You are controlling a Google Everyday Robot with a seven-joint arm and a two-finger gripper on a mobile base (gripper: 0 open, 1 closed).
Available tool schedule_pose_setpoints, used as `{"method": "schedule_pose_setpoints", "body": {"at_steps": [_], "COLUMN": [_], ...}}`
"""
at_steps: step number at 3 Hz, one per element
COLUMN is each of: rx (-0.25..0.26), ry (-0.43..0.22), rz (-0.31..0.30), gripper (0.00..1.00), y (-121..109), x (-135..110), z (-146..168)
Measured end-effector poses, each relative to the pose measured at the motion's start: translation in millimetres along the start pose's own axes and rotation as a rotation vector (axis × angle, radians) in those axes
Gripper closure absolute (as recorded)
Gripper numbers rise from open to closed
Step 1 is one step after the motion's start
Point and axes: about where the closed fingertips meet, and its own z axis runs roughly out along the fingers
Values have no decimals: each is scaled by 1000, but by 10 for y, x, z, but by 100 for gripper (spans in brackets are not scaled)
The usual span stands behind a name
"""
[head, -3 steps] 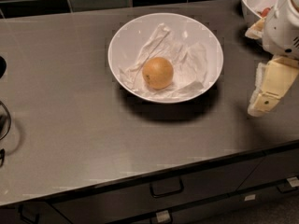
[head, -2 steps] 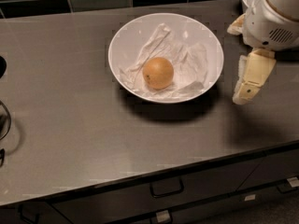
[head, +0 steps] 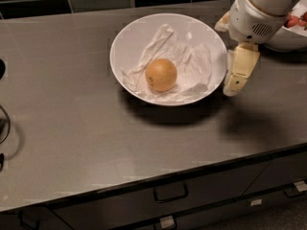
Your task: Pick orange from white bowl
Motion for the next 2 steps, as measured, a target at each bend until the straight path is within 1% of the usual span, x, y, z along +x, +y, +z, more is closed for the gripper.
{"method": "schedule_pose_setpoints", "body": {"at_steps": [1,2], "rx": [0,-21], "ry": [-21,-53], "rz": [-69,-150], "gripper": [0,0], "y": [-135,-305], "x": [-240,-562], "z": [61,198]}}
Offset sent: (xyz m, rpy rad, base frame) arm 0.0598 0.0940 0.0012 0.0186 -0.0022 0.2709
